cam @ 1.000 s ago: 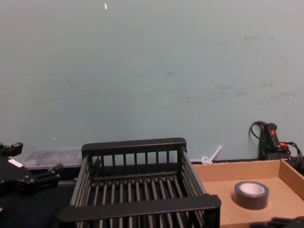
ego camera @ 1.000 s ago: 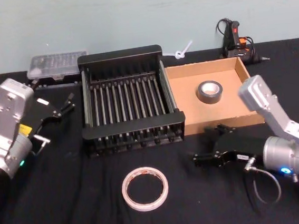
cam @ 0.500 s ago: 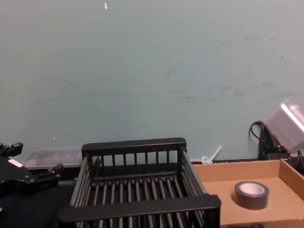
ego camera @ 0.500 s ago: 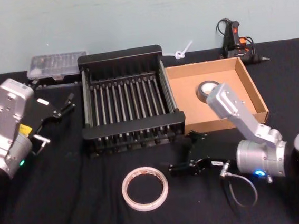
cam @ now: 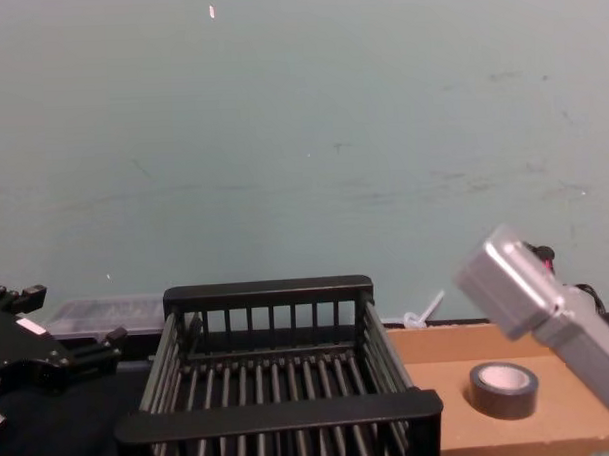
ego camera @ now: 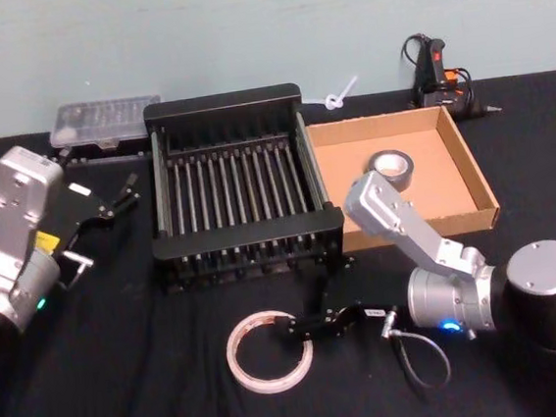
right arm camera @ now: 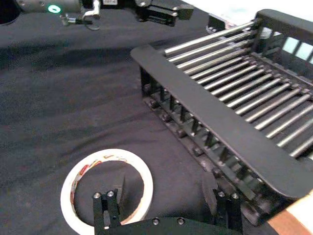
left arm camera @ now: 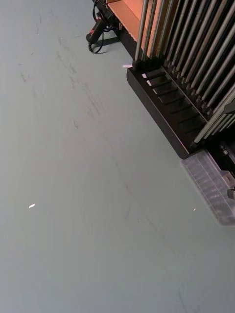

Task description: Pick up the white tape and place it into the black box , Pick up the silver tape and place it into the brown box.

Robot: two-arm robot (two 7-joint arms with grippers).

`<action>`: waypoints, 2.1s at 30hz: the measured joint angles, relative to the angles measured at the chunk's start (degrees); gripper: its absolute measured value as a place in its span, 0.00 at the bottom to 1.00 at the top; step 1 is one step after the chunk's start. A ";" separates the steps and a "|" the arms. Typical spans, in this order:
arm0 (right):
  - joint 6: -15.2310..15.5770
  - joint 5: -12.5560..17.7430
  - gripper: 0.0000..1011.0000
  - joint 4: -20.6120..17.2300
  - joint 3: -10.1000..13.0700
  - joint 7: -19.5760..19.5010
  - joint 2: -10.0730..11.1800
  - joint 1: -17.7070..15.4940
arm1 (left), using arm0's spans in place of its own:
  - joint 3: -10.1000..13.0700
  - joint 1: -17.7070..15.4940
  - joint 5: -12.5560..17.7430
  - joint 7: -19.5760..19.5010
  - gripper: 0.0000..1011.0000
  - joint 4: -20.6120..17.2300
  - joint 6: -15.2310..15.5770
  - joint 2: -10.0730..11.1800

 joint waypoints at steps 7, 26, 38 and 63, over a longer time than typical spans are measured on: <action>-0.36 -1.15 0.99 1.37 -1.43 1.15 -0.80 0.89 | 0.00 0.00 0.00 0.00 0.99 0.00 0.00 0.00; 0.49 -1.58 0.99 3.28 -2.78 2.33 -1.90 1.63 | 0.00 0.00 0.00 0.00 0.99 0.00 0.00 0.00; 0.54 -2.09 0.99 3.46 -2.89 1.89 -2.22 1.64 | 0.00 0.00 0.00 0.00 0.99 0.00 0.00 0.00; 0.41 -2.86 0.99 3.33 -2.77 1.08 -2.30 1.37 | 0.00 0.00 0.00 0.00 0.99 0.00 0.00 0.00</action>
